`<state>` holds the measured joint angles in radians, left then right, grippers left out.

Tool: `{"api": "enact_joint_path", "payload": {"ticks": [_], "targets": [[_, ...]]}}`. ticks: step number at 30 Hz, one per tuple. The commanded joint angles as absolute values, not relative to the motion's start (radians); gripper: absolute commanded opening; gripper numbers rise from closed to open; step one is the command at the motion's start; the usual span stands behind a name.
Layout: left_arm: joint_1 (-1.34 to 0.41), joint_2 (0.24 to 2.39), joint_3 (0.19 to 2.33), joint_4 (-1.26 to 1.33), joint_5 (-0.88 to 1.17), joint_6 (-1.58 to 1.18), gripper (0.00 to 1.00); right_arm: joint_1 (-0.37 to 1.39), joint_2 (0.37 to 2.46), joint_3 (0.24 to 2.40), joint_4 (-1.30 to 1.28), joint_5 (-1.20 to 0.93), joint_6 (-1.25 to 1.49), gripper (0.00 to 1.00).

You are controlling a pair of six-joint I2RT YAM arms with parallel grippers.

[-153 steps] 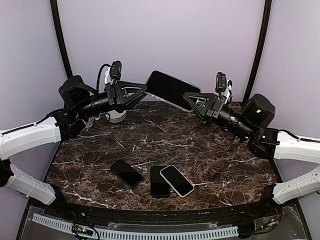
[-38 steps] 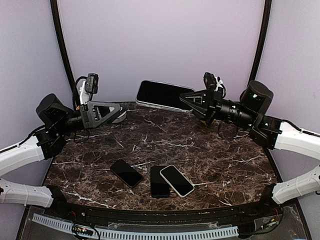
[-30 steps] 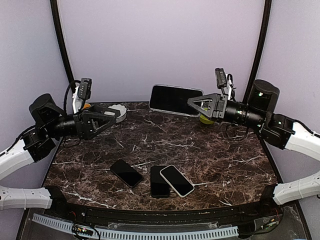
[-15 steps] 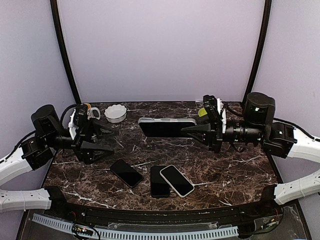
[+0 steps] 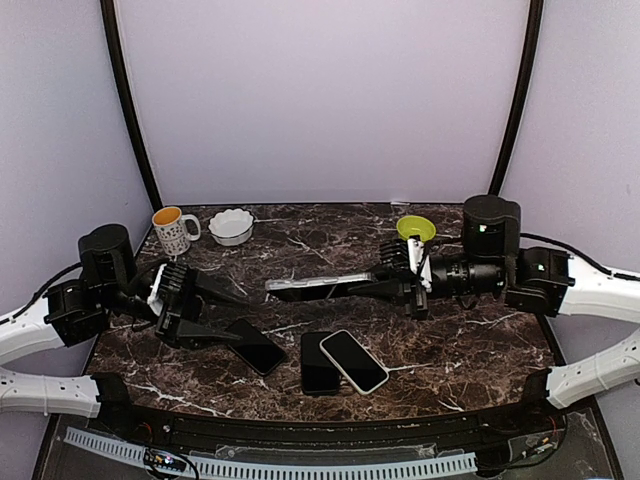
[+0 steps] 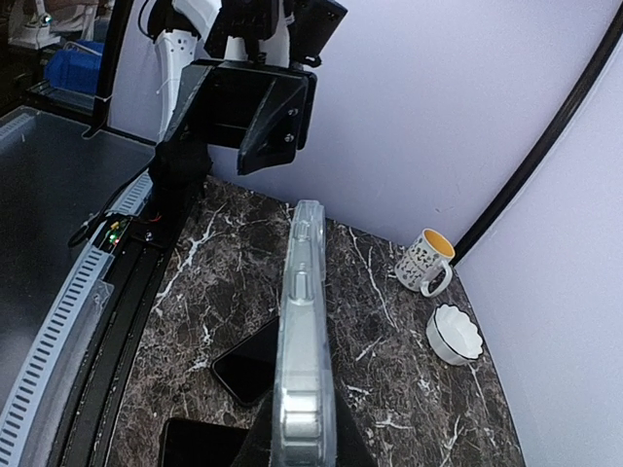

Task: Take the phone out of the phone case
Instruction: Adjust the phone case on the phone.

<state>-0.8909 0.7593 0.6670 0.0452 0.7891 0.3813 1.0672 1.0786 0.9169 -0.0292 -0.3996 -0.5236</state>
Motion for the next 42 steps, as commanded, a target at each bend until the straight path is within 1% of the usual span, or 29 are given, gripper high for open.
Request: {"api": "enact_joint_path", "payload": {"ticks": [1, 3, 7, 14, 22, 32, 42], "targets": [[-0.902, 0.744, 0.659, 0.057, 0.705, 0.468, 0.49, 1.075, 1.085, 0.977, -0.043, -0.470, -0.591, 0.00], [-0.903, 0.741, 0.671, 0.026, 0.664, 0.505, 0.46, 1.075, 1.092, 0.995, -0.088, -0.497, -0.609, 0.00], [-0.904, 0.739, 0.694, -0.055, 0.608, 0.586, 0.46, 1.075, 1.099, 1.022, -0.149, -0.548, -0.628, 0.00], [-0.906, 0.817, 0.765, -0.196, 0.706, 0.683, 0.47, 1.095, 1.112, 1.046, -0.185, -0.562, -0.687, 0.00], [-0.922, 0.857, 0.785, -0.174, 0.738, 0.689, 0.47, 1.106, 1.147, 1.083, -0.212, -0.578, -0.740, 0.00], [-0.953, 0.880, 0.787, -0.168, 0.730, 0.690, 0.47, 1.124, 1.193, 1.121, -0.233, -0.583, -0.776, 0.00], [-0.956, 0.897, 0.793, -0.173, 0.726, 0.704, 0.41, 1.157, 1.208, 1.150, -0.269, -0.586, -0.800, 0.00]]}}
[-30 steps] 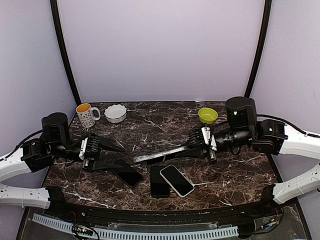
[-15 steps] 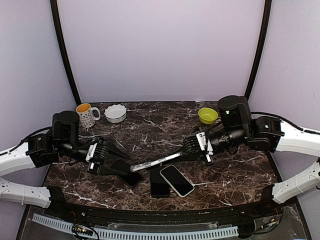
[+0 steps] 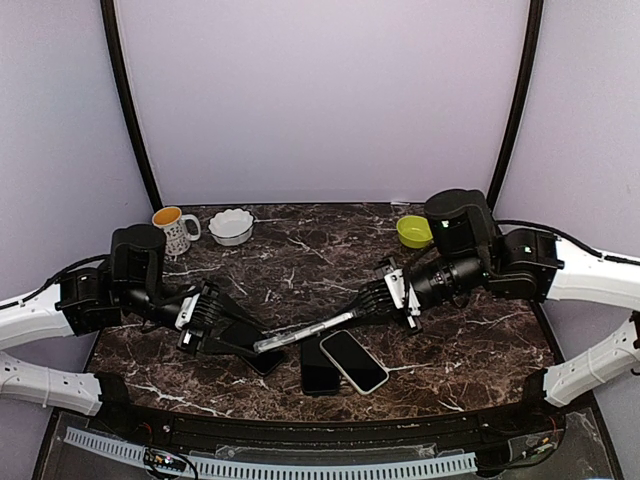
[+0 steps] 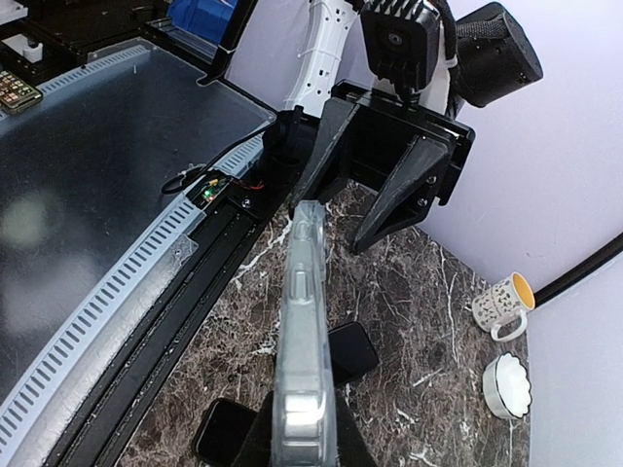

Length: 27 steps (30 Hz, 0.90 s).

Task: Take the phone out of the phone case
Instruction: Adjust the phone case on the phone.

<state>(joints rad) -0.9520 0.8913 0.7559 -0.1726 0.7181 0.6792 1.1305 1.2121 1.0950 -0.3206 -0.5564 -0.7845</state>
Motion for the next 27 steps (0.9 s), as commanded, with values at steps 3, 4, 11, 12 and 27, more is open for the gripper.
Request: {"api": "enact_joint_path", "payload": {"ticks": [3, 4, 11, 12, 27], "targets": [[-0.956, 0.897, 0.792, -0.172, 0.724, 0.707, 0.40, 1.170, 1.211, 1.157, -0.286, -0.587, -0.808, 0.00], [-0.956, 0.897, 0.792, -0.173, 0.722, 0.708, 0.40, 1.174, 1.212, 1.161, -0.297, -0.589, -0.813, 0.00], [-0.956, 0.895, 0.797, -0.191, 0.704, 0.714, 0.38, 1.229, 1.235, 1.171, -0.384, -0.628, -0.827, 0.00], [-0.956, 0.894, 0.794, -0.190, 0.702, 0.711, 0.37, 1.237, 1.237, 1.171, -0.393, -0.629, -0.828, 0.00], [-0.956, 0.881, 0.772, -0.180, 0.592, 0.707, 0.38, 1.256, 1.224, 1.089, -0.304, -0.471, -0.841, 0.00]]}}
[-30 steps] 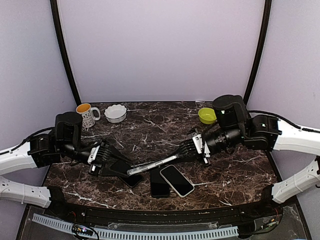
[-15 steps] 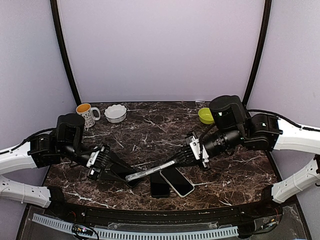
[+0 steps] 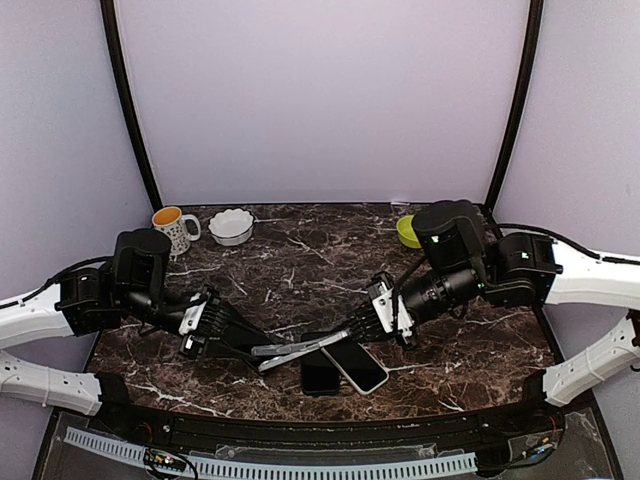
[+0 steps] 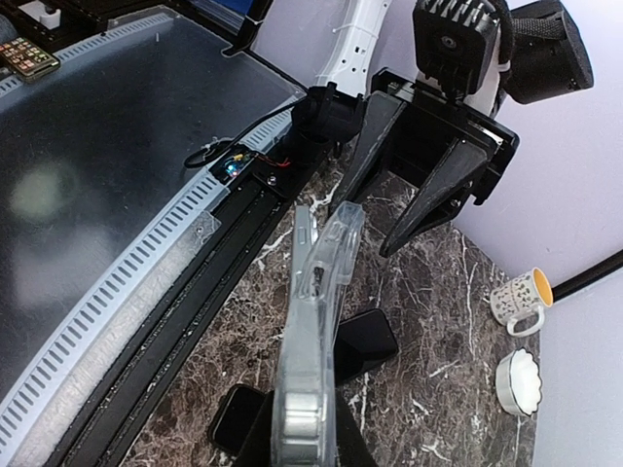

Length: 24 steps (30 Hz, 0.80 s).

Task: Take the phone out of the phone case
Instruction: Adjust the phone case on the phone, then pass from the right arm to the left

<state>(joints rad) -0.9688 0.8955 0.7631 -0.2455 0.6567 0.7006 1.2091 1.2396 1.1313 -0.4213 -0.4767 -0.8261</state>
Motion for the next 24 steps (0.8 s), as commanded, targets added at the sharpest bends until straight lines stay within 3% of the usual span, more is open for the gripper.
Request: {"api": "enact_joint_path", "payload": {"ticks": [1, 5, 8, 12, 19, 24], "targets": [[-0.956, 0.878, 0.771, -0.189, 0.594, 0.709, 0.39, 1.255, 1.217, 1.075, -0.286, -0.437, -0.840, 0.00], [-0.956, 0.834, 0.757, -0.246, 0.558, 0.713, 0.44, 1.235, 1.196, 1.042, -0.248, -0.318, -0.834, 0.00], [-0.956, 0.811, 0.754, -0.290, 0.492, 0.669, 0.56, 1.218, 1.174, 1.021, -0.231, -0.272, -0.814, 0.00], [-0.956, 0.775, 0.744, -0.330, 0.465, 0.637, 0.60, 1.195, 1.127, 0.968, -0.193, -0.222, -0.779, 0.00], [-0.956, 0.723, 0.668, -0.234, 0.527, 0.535, 0.46, 1.188, 1.054, 0.876, -0.018, -0.121, -0.679, 0.00], [-0.956, 0.760, 0.643, -0.135, 0.580, 0.491, 0.43, 1.188, 1.034, 0.851, 0.070, -0.102, -0.649, 0.00]]}}
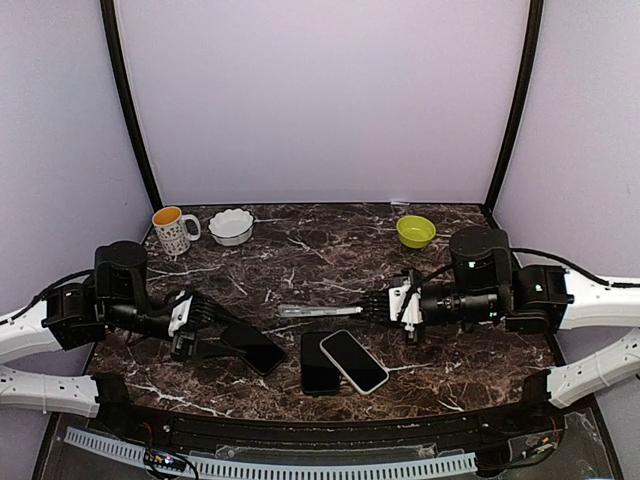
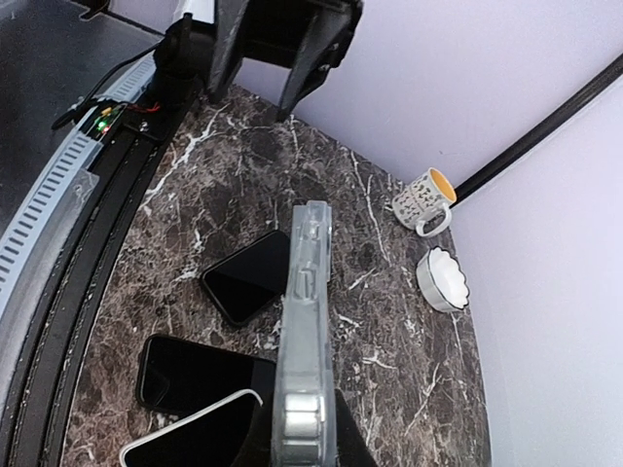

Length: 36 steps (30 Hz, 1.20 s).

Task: Take the phone out of the phone case
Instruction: Pass from the right arm to the left

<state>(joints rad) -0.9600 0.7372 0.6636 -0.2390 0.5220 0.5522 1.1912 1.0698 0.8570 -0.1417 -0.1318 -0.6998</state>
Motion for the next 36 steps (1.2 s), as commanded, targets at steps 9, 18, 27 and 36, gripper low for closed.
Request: {"api": "enact_joint_path", "payload": {"ticks": [9, 18, 27, 36], "targets": [[-0.956, 0.864, 0.660, -0.010, 0.611, 0.471, 0.41, 1.189, 1.009, 0.842, 0.111, -0.224, -0.623, 0.00], [-0.958, 0.894, 0.667, 0.041, 0.604, 0.460, 0.39, 1.189, 1.032, 0.840, 0.107, -0.255, -0.631, 0.00], [-0.962, 0.861, 0.652, 0.021, 0.599, 0.475, 0.39, 1.189, 1.062, 0.861, 0.107, -0.275, -0.634, 0.00], [-0.963, 0.838, 0.646, -0.021, 0.545, 0.505, 0.37, 1.189, 1.068, 0.880, 0.073, -0.277, -0.643, 0.00]]}}
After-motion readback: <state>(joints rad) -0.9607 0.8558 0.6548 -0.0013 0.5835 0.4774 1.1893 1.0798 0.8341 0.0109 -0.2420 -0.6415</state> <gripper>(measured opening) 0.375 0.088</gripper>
